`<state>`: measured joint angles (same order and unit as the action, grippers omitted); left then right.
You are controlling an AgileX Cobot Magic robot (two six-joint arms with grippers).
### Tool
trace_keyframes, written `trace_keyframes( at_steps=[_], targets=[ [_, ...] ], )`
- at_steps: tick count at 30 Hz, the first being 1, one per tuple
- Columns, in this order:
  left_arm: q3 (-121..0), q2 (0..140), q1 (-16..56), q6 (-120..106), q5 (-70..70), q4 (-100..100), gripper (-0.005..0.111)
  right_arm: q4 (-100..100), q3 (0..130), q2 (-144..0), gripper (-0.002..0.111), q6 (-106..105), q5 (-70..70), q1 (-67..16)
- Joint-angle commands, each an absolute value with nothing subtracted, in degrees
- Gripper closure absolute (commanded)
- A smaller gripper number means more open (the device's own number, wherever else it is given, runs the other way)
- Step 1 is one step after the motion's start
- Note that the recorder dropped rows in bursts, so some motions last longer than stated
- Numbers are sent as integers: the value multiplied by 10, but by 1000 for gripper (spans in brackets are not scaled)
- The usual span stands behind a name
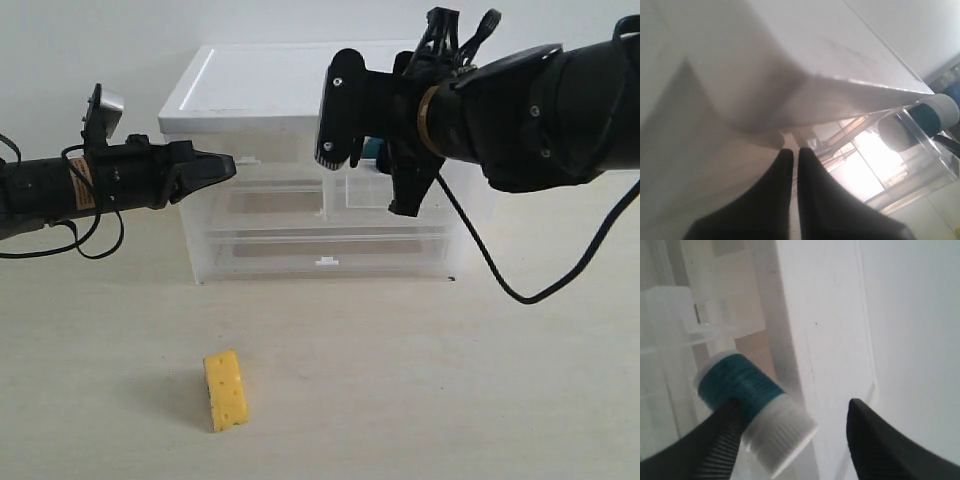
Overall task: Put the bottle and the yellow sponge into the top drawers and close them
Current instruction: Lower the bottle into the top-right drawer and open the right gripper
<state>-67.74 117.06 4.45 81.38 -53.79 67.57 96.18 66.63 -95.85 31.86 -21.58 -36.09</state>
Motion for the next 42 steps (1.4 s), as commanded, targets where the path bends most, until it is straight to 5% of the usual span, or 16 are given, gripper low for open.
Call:
trace_keyframes(
  at_steps=[1, 10, 16, 27, 42],
  targets=[
    [-686, 1174, 42, 811, -480, 624, 103, 987, 670, -950, 53, 370, -253, -359],
    [-686, 1174, 42, 810, -479, 624, 103, 978, 670, -879, 68, 554, -249, -360],
    [-686, 1174, 42, 810, -479, 624, 103, 770, 660, -839, 109, 602, -240, -360],
    [-686, 1174, 42, 810, -480, 624, 103, 693, 510, -821, 108, 652, -114, -360],
    [-686, 1174, 42, 811, -482, 627, 103, 932, 548, -932, 108, 923, -61, -278]
  ],
)
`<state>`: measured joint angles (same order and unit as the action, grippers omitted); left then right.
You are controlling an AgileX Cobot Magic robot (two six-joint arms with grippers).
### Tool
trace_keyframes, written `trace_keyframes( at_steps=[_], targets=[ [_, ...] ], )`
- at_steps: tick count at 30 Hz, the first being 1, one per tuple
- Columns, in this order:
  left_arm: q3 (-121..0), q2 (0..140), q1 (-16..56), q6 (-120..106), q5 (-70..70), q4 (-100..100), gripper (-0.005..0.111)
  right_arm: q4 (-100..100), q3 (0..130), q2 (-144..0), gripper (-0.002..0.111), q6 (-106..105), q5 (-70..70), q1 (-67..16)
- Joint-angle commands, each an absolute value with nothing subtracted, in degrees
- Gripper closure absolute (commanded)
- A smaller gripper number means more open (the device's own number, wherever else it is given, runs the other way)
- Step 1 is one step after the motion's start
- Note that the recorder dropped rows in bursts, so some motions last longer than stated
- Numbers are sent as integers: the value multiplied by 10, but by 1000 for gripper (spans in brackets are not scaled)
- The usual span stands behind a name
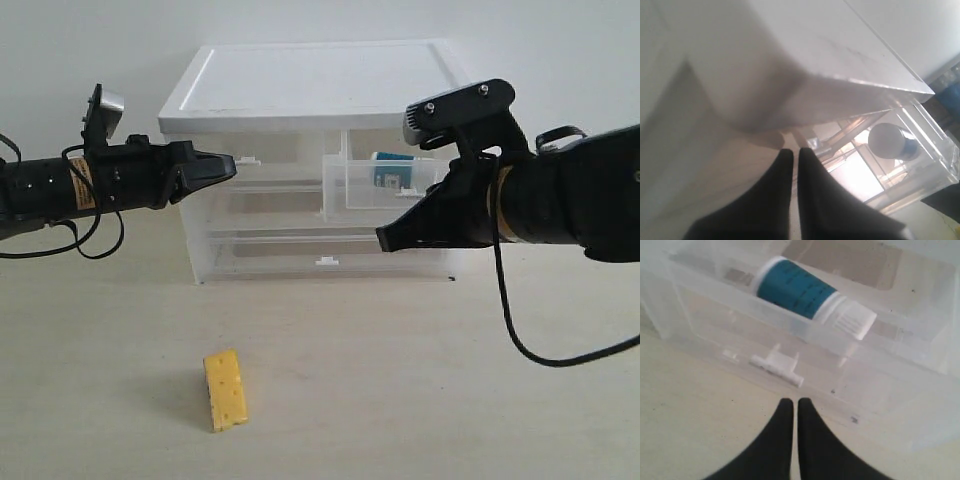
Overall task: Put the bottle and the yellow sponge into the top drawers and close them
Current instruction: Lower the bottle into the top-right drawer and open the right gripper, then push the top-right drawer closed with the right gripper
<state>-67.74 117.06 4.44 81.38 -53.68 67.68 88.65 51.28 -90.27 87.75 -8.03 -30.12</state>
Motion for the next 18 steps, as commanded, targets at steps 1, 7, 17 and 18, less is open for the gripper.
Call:
trace_keyframes(
  at_steps=[1, 7, 17, 18],
  targets=[
    [-686, 1174, 42, 811, -482, 627, 103, 934, 556, -934, 108, 922, -68, -278],
    [-686, 1174, 42, 810, -480, 625, 103, 971, 630, -985, 108, 931, -154, -278],
    [-686, 1174, 42, 809, -480, 624, 103, 999, 675, -1033, 108, 1003, -188, -278],
    [-686, 1174, 42, 809, -480, 624, 103, 999, 675, -1033, 108, 1003, -194, -278]
  ],
)
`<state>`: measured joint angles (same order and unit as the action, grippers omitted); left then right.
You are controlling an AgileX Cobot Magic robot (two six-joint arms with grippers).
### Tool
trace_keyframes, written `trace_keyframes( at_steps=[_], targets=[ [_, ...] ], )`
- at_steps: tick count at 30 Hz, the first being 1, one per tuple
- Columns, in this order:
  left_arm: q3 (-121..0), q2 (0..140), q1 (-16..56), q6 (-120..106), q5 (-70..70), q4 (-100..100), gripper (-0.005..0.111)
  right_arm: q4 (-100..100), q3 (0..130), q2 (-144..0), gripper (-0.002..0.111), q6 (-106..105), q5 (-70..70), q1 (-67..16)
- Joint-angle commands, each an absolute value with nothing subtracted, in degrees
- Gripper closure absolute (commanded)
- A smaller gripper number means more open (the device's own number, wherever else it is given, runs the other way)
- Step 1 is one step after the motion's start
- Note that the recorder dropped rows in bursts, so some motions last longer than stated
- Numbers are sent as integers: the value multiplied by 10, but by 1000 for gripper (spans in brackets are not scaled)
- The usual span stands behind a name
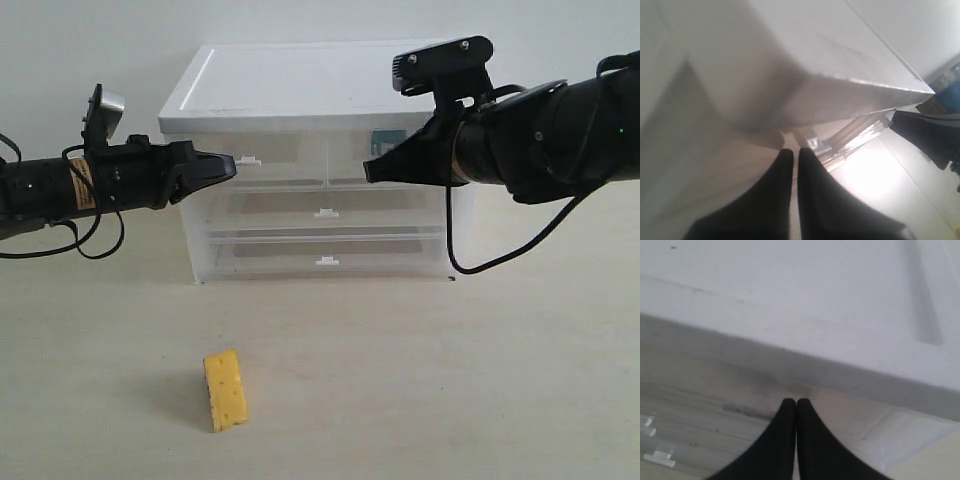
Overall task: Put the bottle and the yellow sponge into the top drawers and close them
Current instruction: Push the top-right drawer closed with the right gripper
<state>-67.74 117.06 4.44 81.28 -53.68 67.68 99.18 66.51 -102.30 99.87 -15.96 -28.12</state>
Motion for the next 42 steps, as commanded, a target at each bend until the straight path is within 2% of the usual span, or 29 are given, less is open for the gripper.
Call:
trace_keyframes(
  at_steps=[1, 9, 21, 42],
  targets=[
    [-686, 1174, 42, 809, -480, 624, 103, 999, 675, -1033, 108, 1003, -196, -278],
    [-686, 1174, 42, 809, -480, 624, 103, 999, 689, -1032, 108, 1006, -217, -269],
    [-686, 1174, 42, 809, -479, 624, 103, 999, 684, -1017, 108, 1036, -24, -256],
    [-686, 1174, 37, 809, -479, 624, 103, 995, 366, -667, 108, 1069, -47, -258]
  ],
)
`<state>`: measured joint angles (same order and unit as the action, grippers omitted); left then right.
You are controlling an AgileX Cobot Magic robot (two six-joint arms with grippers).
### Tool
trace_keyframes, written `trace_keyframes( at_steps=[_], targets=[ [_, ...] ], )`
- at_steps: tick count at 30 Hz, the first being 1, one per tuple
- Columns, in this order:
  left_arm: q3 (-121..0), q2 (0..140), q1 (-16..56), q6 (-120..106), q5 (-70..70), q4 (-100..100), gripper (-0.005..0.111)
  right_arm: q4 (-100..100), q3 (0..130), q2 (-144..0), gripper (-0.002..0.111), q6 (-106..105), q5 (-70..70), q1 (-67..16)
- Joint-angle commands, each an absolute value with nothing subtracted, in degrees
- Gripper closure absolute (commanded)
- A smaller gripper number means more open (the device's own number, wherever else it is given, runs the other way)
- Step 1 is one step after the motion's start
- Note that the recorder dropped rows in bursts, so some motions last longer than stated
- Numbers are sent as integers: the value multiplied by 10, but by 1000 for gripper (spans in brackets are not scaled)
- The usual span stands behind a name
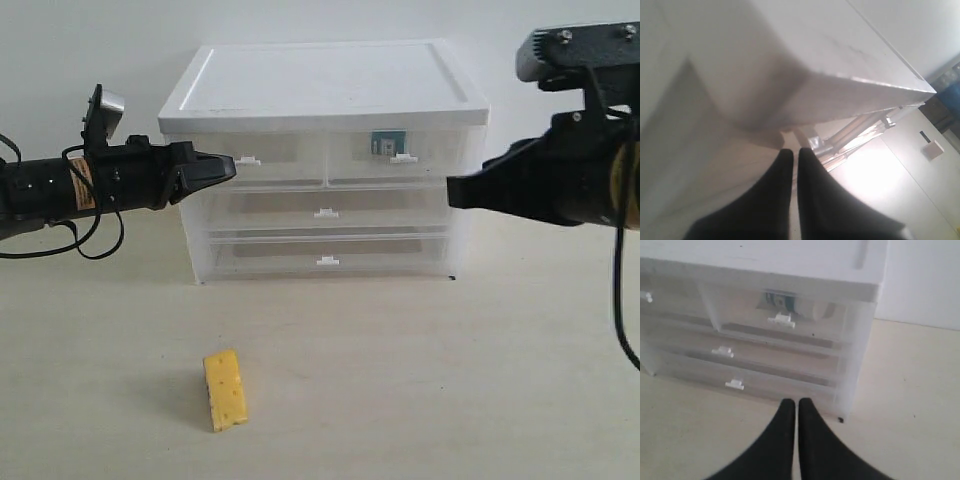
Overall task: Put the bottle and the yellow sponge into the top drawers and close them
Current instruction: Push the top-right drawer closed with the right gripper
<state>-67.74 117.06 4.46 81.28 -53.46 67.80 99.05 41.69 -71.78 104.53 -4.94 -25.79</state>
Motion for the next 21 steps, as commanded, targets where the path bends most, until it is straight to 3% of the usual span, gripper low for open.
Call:
trace_keyframes(
  at_steps=[1, 9, 21],
  targets=[
    [-686, 1174, 37, 809, -479, 624, 103, 995, 351, -657, 108, 1072, -47, -258],
    [-686, 1174, 32, 809, -479, 628, 103, 994, 264, -625, 108, 1096, -20, -258],
    [-686, 1174, 30, 809, -479, 628, 103, 994, 288, -625, 108, 1105, -53, -258]
  ],
)
